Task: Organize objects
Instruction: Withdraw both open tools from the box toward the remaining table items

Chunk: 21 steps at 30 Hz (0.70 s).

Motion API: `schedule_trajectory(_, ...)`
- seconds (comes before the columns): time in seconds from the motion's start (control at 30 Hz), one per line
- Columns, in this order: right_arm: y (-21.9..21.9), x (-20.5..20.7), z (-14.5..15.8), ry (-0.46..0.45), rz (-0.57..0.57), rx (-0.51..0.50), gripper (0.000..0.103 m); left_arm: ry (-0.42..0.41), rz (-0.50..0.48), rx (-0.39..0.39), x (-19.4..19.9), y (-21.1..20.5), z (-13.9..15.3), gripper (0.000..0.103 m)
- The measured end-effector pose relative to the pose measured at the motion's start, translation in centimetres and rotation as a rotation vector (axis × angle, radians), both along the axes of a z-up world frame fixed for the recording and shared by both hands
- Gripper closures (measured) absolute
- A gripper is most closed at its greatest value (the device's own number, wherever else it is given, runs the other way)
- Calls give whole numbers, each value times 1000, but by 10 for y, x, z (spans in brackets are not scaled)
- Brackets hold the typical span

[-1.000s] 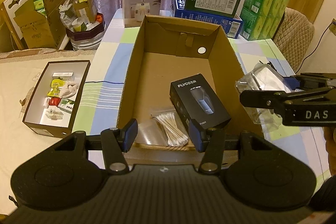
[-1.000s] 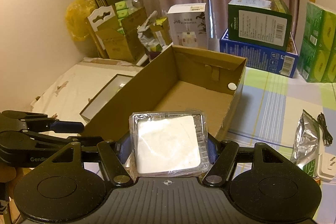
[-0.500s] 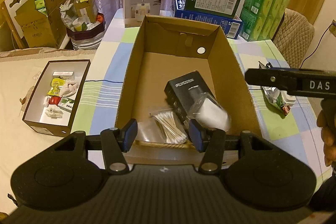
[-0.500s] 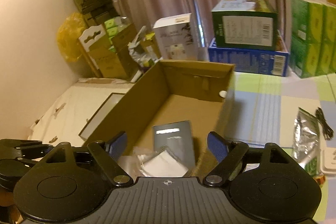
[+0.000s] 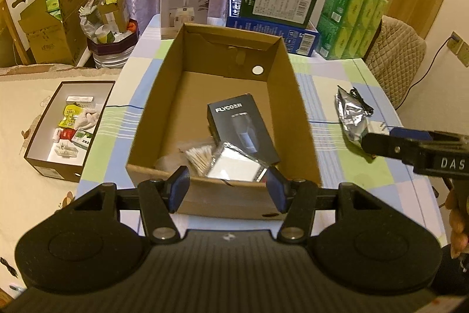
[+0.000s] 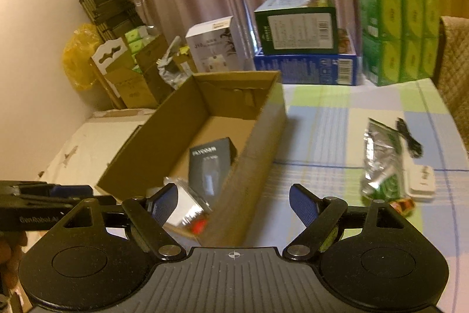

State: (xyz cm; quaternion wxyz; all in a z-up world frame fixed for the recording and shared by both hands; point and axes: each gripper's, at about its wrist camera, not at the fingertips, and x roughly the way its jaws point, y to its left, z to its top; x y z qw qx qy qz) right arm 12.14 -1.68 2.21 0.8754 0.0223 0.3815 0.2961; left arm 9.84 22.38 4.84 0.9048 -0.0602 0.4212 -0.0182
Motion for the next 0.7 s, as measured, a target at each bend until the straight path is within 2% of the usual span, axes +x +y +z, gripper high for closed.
schedule_trajectory(0.23,-35,-21,10,-15,-40,-8,23,-13,-5,-8,-19,-22,10,41)
schedule_trajectory(0.3,-46,-26,13,-19,-54,-5,23,-14,-10,-12,-23,-30,13,35)
schedule_trajectory(0.7,-123,-49,19,-35,-172,-14,23,-52,-50,-23,-39,-79,23,17)
